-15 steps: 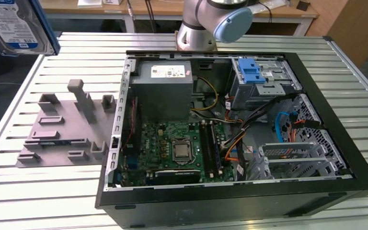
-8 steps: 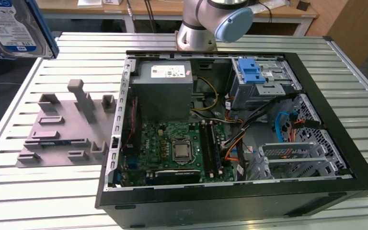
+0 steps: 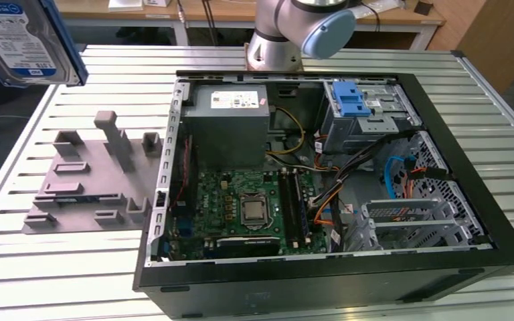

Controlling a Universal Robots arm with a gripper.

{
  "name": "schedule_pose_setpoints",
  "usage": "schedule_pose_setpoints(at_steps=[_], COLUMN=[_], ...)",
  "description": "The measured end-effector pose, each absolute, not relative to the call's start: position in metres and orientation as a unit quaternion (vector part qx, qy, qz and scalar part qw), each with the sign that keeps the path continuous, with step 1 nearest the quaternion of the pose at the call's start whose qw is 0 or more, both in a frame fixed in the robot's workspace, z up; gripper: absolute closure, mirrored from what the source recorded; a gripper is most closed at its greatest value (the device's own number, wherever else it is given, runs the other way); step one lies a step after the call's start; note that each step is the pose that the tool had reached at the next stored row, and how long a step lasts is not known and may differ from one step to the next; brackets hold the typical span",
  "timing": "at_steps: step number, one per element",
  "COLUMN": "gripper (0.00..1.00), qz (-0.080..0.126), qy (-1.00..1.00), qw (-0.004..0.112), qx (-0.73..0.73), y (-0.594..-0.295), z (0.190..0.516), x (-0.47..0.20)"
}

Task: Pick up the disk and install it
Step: 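Pick up the disk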

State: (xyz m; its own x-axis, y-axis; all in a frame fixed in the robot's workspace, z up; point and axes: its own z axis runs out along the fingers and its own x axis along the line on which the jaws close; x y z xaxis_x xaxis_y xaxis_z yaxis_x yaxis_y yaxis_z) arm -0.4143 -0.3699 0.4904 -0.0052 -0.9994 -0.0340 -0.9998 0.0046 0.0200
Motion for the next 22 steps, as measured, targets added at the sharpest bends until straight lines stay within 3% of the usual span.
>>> schedule_pose_setpoints(at_steps=[22], gripper=[0.64], qz=[0.028], qy=[0.708], qw=[0.014], qx=[-0.705], y=[-0.391], z=[0.49], x=[-0.382])
